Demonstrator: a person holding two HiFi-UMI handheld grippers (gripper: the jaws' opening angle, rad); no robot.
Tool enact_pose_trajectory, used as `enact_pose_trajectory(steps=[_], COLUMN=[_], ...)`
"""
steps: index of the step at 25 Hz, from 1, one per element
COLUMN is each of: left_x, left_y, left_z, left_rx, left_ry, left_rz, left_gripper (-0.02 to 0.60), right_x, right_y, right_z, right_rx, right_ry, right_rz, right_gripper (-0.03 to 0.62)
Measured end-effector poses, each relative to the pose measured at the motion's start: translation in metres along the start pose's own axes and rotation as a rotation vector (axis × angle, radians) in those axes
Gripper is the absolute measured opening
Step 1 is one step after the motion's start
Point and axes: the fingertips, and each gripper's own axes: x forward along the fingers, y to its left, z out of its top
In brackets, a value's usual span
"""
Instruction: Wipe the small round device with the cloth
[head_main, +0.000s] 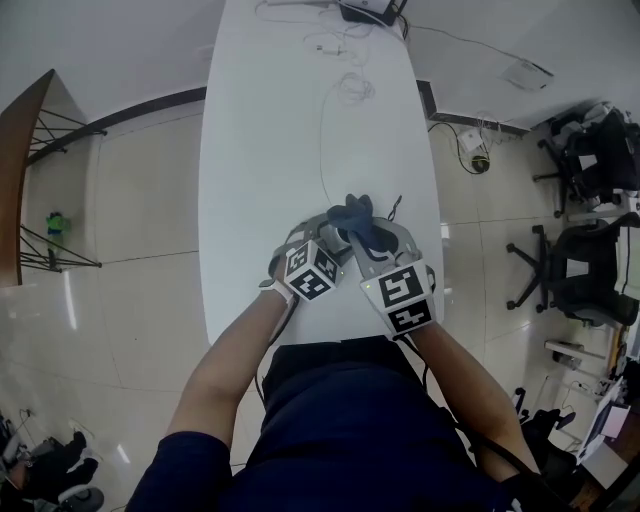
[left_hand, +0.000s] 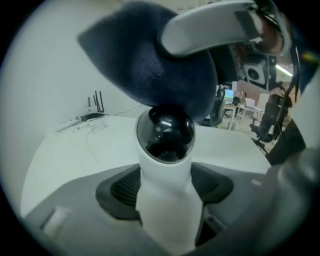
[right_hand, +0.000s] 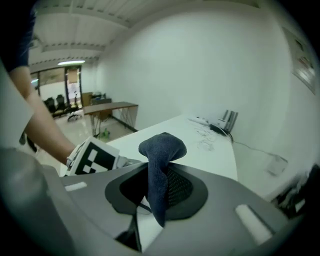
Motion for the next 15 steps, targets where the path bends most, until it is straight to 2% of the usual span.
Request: enact_pose_trajectory(steps=[2, 4, 11, 15], left_x=[0.000, 0.000, 0.003, 0.003], left_y=[0.000, 0.000, 0.000, -0.001], left_z=[0.000, -0.001, 0.002, 0.002], left_rx=[-0.006, -0.021, -0.052, -0.048], left_ry=[-0.013, -0.026, -0.049, -0.053], left_rz=[-0.011, -0.021, -0.029, -0.035], left_gripper=[0.315, 0.314, 0.313, 0.313], right_x=[0.005, 0.007, 0.002, -0.010], right_y=[0.022, 0.034, 0.028, 0.015], right_z=[0.004, -0.004, -0.044, -0.057], right_rx=[-0.095, -0.086, 0.233, 0.387], right_ry=[0.050, 0.103, 0.128, 0.113], right_rz=[0.060, 0.107, 0.170, 0.155], right_gripper=[0.078, 0.077, 0.077, 0.077])
